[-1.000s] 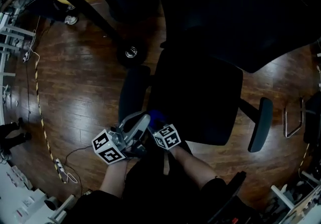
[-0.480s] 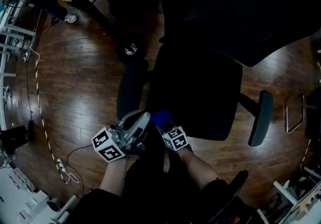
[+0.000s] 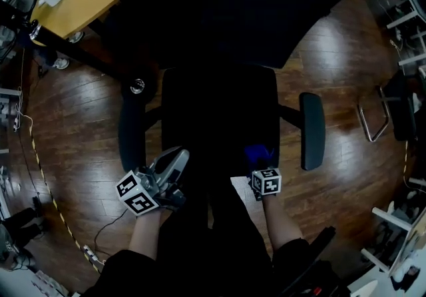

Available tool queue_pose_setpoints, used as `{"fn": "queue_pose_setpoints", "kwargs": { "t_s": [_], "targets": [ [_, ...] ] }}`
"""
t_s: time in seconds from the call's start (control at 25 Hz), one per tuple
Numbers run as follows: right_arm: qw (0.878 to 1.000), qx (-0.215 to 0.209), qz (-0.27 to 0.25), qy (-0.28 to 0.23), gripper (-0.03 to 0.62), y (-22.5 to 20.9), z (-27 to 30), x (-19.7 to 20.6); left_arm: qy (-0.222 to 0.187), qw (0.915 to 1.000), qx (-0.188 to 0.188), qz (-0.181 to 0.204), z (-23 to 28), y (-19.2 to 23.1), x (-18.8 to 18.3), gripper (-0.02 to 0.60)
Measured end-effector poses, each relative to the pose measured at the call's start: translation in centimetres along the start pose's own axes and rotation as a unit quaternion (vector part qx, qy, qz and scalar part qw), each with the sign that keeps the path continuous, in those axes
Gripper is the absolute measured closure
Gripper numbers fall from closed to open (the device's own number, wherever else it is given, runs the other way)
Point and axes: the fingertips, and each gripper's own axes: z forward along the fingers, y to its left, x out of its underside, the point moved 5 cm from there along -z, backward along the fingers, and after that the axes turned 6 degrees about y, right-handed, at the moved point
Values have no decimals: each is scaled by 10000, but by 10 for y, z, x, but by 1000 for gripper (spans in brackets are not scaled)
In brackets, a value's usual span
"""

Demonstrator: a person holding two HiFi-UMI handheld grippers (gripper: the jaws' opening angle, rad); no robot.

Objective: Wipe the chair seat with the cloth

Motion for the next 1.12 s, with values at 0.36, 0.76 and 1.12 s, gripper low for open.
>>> {"fn": "queue_pose_setpoints", "kwargs": {
  "t_s": [0.36, 0.76, 1.12],
  "targets": [
    [9983, 191, 521, -161, 533, -28, -18, -9, 182, 9995, 190, 177, 36, -20, 4, 581],
    [9568, -1819, -590, -2192, 533, 143, -192, -171, 333, 9937, 710, 805, 47, -118, -58, 581],
    [8918, -2464, -831, -3703, 533, 221, -327, -257, 136, 9811, 1435, 1294, 43, -182, -106, 581]
  ]
}}
